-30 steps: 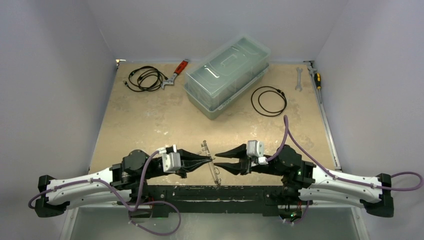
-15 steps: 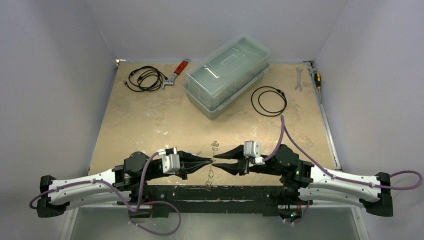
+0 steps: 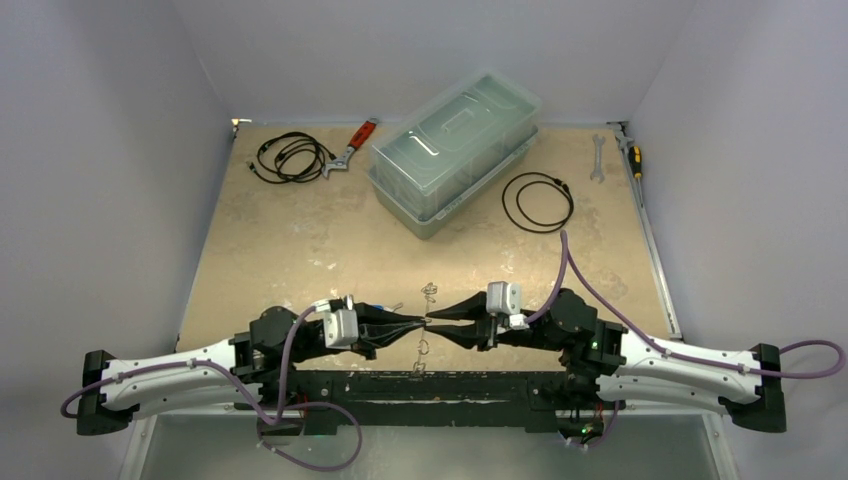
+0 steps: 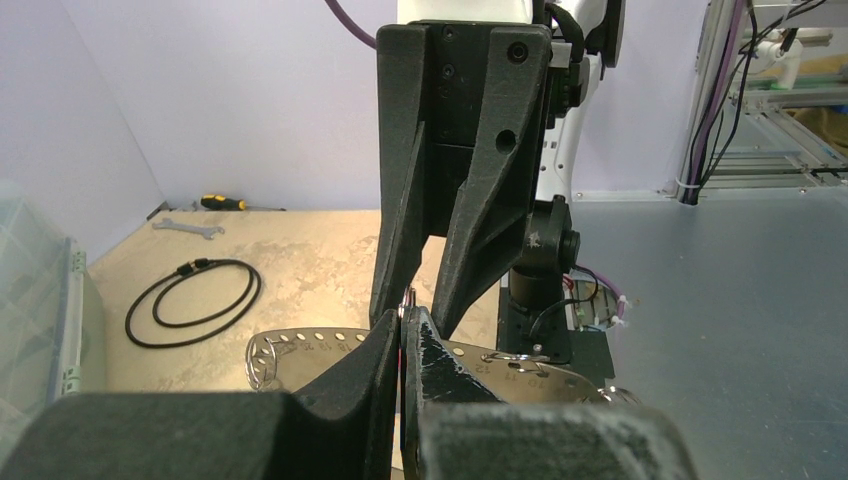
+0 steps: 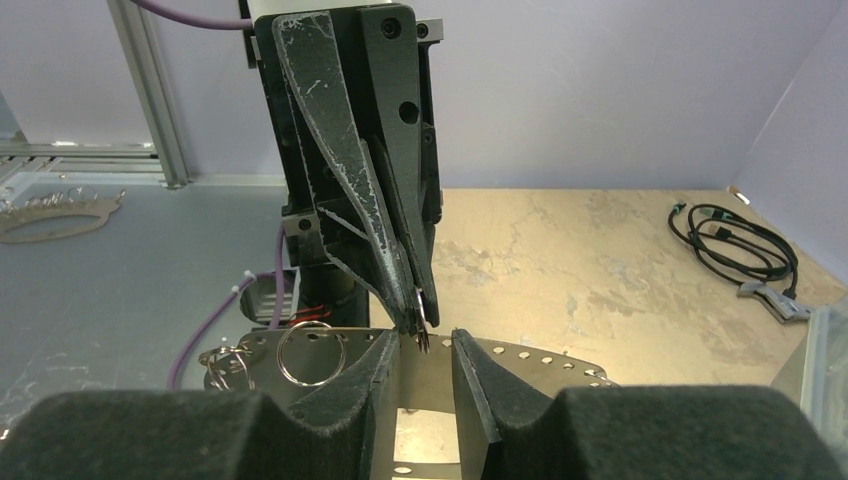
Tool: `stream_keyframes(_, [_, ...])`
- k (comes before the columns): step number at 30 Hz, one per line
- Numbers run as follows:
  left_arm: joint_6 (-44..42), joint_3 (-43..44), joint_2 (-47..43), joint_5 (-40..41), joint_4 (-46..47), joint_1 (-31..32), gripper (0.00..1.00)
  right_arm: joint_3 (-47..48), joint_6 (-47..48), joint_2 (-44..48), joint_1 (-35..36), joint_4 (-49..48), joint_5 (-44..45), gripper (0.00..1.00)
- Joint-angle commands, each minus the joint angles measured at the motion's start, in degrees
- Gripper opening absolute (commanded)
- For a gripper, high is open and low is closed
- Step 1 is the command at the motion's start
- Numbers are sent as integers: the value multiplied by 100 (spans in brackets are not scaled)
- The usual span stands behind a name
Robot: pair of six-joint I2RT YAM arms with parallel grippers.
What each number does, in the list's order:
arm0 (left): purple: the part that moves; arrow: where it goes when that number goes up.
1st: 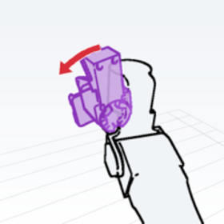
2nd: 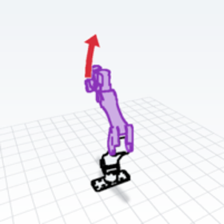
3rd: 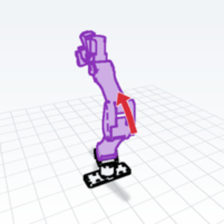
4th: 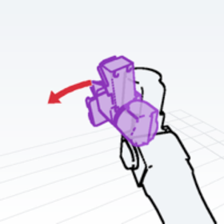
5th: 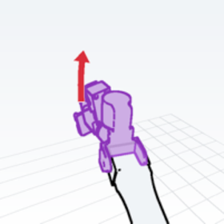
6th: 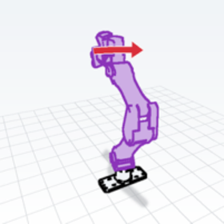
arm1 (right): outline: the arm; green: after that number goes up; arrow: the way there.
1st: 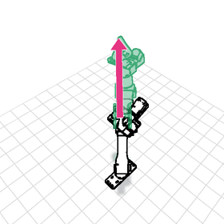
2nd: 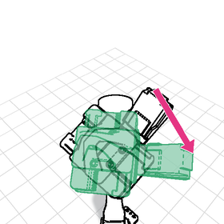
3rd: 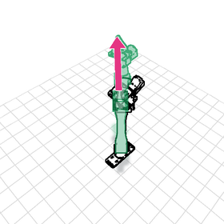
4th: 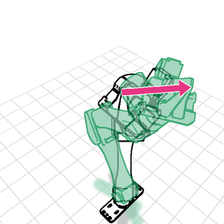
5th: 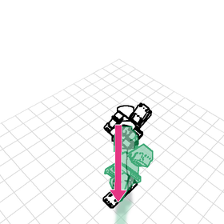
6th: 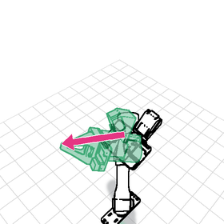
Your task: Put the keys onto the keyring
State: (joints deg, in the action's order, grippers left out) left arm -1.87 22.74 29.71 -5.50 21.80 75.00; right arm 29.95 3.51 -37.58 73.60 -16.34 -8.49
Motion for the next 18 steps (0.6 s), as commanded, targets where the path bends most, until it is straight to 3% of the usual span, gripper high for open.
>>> stream_keyframes(1, [318,-71,-63,-22,609,-30,0,212,28,-56,24,-218,111,24])
stream_keyframes(14, [381,-239,-62,-97,842,-32,0,233,68,-127,22,-221,198,1])
stream_keyframes(18, [383,-261,-62,-159,860,-30,0,249,110,-144,22,-234,224,0])
